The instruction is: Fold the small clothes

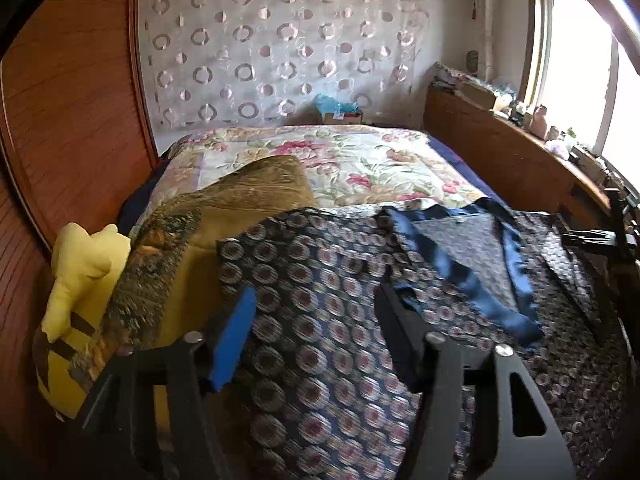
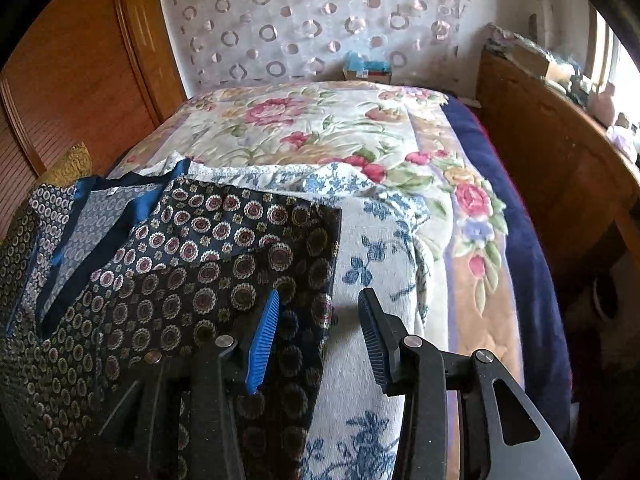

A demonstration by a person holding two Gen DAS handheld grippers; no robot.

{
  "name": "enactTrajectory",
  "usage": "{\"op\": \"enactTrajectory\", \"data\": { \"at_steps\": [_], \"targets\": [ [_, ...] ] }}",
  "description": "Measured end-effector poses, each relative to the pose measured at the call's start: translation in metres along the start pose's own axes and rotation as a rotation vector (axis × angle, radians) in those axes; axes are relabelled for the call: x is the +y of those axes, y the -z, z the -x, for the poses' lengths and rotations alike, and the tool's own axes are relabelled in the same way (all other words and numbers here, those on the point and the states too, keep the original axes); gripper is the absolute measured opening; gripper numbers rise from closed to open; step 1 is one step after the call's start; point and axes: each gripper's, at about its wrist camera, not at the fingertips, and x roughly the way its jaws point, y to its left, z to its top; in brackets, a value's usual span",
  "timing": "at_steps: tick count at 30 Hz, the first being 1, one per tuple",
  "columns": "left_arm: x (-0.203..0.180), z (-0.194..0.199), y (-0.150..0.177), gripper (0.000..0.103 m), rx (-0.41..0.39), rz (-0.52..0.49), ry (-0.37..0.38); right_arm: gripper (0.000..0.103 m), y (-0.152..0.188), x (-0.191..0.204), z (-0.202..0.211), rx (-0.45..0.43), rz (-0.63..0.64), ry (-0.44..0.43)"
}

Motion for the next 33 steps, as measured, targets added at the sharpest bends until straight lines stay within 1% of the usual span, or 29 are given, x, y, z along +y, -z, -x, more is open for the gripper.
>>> {"op": "enactTrajectory", "data": {
  "at_steps": [2,4,11,16,20,22,23,26,27,28,31,33],
  "targets": [
    [0.008,-0.009,-0.006,0.06,0.014,-0.001,-0.026,0.043,0.0,0.001,-0.001,-0.004,0.011,0.008],
    [0.015,-0.014,-0.01,0.06,0.021,0.007,-0.03,0.043,0.001,0.006,-0.001,-0.019,0.05,0.02],
    [0.033,-0.037,-0.021,0.06,0.078,0.011,-0.046,0.044,0.002,0.009,-0.002,-0.02,0.045,0.021],
    [0.037,-0.048,-0.019,0.06,0.11,0.026,-0.024,0.045,0.001,0.01,-0.003,-0.017,0.048,0.025],
    [0.041,-0.056,-0.02,0.06,0.141,0.086,0.038,0.046,0.001,0.011,-0.003,-0.018,0.05,0.029],
    [0.042,-0.056,-0.02,0.059,0.14,0.091,0.054,0.047,0.001,0.011,-0.003,-0.018,0.051,0.034],
    [0.041,-0.056,-0.02,0.057,0.139,0.091,0.053,0.048,0.001,0.011,-0.003,-0.018,0.051,0.036],
    [0.04,-0.056,-0.022,0.042,0.131,0.093,0.053,0.05,0.002,0.009,-0.004,-0.017,0.047,0.038],
    [0.04,-0.056,-0.023,0.034,0.129,0.093,0.051,0.05,0.002,0.009,-0.004,-0.017,0.047,0.039],
    [0.04,-0.055,-0.024,0.03,0.122,0.095,0.047,0.05,0.002,0.009,-0.004,-0.017,0.047,0.039],
    [0.04,-0.05,-0.024,0.023,0.103,0.091,0.038,0.05,0.002,0.009,-0.004,-0.017,0.047,0.038],
    [0.036,-0.049,-0.023,0.022,0.099,0.074,0.023,0.05,0.002,0.009,-0.004,-0.017,0.048,0.038]
  ]
}}
